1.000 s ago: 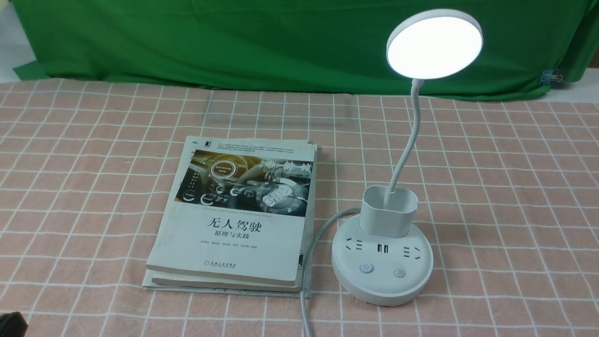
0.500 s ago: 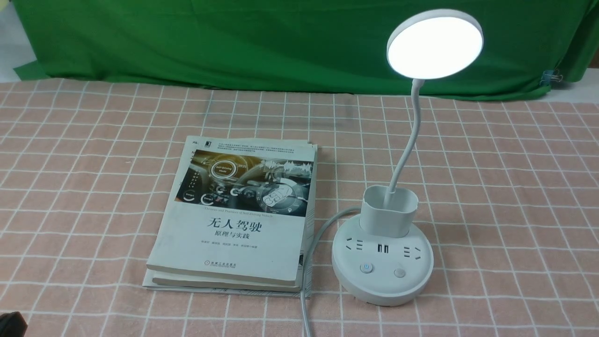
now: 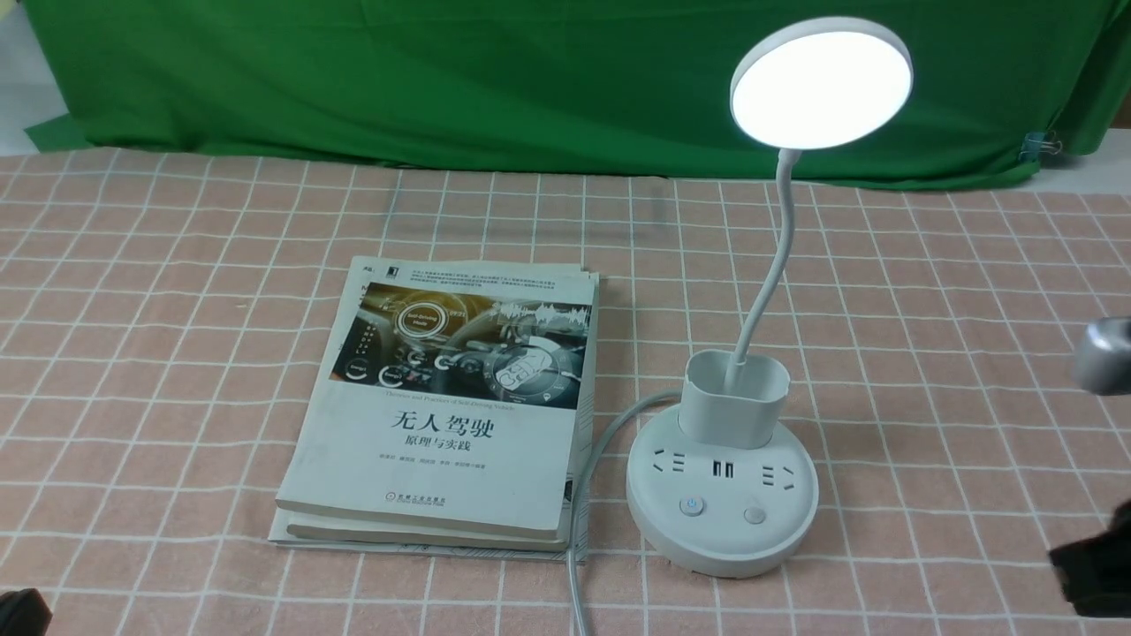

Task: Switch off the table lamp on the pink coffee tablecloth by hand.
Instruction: 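Press the power button on the lamp base to turn the lamp off with the right gripper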

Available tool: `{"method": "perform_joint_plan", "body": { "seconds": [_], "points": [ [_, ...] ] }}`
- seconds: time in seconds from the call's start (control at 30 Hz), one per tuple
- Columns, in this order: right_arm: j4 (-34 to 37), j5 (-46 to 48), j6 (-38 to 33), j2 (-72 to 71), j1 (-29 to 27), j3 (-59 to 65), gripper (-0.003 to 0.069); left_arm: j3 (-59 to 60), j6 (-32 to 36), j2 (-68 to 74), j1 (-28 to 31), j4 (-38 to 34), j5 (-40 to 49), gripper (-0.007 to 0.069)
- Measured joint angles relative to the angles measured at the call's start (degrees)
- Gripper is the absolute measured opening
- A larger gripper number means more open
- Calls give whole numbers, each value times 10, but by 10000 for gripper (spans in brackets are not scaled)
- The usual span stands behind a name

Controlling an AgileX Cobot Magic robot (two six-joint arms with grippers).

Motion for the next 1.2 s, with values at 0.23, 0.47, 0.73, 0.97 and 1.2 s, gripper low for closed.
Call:
{"method": "perform_joint_plan", "body": {
  "seconds": [0.23, 0.47, 0.73, 0.97, 1.2],
  "points": [
    [-11, -38, -3, 173, 101, -75, 41, 0, 0, 0, 0, 0, 0, 6],
    [-14, -92, -6, 288, 111, -146, 41, 0, 0, 0, 0, 0, 0, 6],
    [-8, -169, -19, 355, 111, -155, 42, 0, 0, 0, 0, 0, 0, 6],
    [3, -196, -30, 364, 111, -155, 42, 0, 0, 0, 0, 0, 0, 6],
    [5, -200, -31, 404, 111, -162, 43, 0, 0, 0, 0, 1, 0, 6]
  ]
}}
